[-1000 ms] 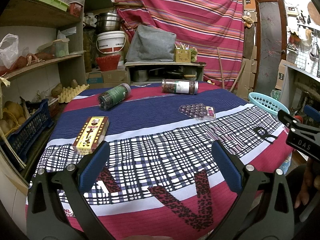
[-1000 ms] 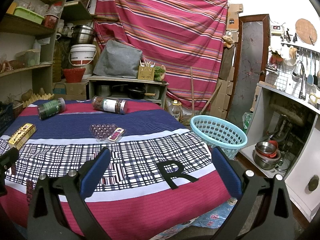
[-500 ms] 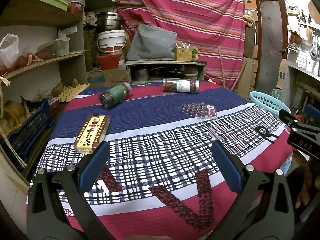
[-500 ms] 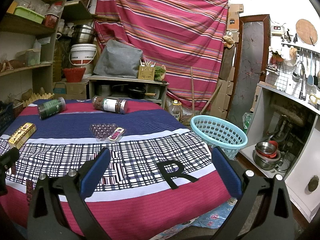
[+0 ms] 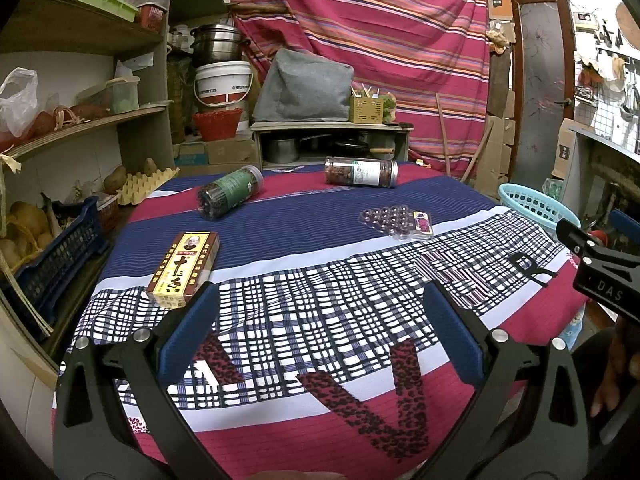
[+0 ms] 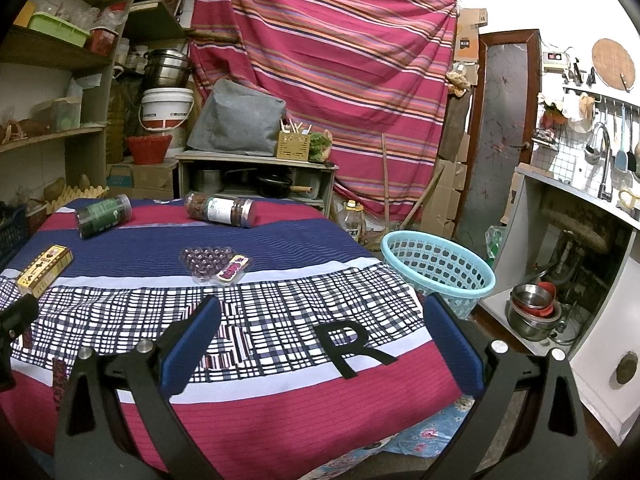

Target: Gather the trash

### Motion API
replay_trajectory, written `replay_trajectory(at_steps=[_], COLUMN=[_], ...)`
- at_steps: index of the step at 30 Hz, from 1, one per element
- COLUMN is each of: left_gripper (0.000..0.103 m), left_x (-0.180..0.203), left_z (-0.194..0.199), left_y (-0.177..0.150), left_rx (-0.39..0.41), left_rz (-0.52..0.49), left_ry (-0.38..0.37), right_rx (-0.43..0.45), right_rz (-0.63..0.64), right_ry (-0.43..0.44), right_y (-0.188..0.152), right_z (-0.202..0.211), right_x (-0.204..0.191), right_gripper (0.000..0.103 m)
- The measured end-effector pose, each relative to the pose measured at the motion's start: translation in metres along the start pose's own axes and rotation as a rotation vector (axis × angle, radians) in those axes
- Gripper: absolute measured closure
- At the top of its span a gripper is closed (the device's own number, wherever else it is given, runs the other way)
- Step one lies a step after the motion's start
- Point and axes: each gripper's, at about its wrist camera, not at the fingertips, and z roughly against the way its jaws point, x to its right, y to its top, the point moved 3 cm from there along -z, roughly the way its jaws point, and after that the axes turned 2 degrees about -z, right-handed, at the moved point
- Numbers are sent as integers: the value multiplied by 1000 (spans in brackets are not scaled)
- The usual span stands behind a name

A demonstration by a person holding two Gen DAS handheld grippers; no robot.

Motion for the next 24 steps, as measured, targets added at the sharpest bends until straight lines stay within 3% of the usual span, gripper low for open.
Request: replay_trajectory(at_steps=[24], left_gripper=[5], left_x=[0], left_z=[0], left_y=[0], left_rx=[-1], left_rz=[-1], left_ry=[1], right_rx=[1], right_rz=[-1], right_ry=[4], right_y=[-1], right_z=[-2], right_x=[1], right_gripper=[5])
